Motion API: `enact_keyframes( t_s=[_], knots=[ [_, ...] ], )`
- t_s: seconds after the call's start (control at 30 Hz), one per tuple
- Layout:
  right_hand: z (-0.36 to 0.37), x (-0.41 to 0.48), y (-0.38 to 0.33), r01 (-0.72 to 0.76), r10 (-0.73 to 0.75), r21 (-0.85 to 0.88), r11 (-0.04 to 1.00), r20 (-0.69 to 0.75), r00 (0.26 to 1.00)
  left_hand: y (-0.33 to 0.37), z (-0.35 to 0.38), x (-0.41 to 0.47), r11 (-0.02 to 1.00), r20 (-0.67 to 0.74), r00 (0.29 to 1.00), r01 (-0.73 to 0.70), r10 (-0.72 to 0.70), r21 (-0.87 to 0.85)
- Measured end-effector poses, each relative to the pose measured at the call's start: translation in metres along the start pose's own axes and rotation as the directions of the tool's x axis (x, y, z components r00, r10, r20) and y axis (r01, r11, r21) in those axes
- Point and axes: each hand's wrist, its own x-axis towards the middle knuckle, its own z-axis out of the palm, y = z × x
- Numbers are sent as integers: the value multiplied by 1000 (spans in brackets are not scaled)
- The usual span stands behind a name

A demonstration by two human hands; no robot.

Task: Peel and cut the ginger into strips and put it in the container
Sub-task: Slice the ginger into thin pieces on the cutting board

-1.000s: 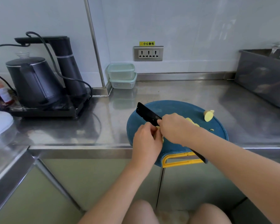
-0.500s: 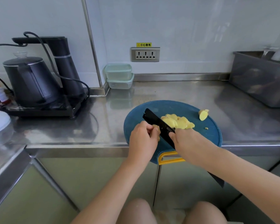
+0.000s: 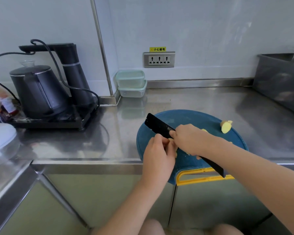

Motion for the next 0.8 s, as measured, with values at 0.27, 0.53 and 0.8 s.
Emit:
enact_keyframes(
  t_s=[0.27,0.53,0.8],
  knots=[
    [-16,-16,36,-30,30,30,999,10,999,3,-3,-3,997,-18,998,-61,60,-46],
    [-38,-25,57,-56,49,323,945,28,998,4,-9,-8,997,15,997,-78,79,-19],
    [-24,-46,49,64,-28,188,980,-185,982,-1,-7,-19,981,-10,986,-164,166,104]
  ],
)
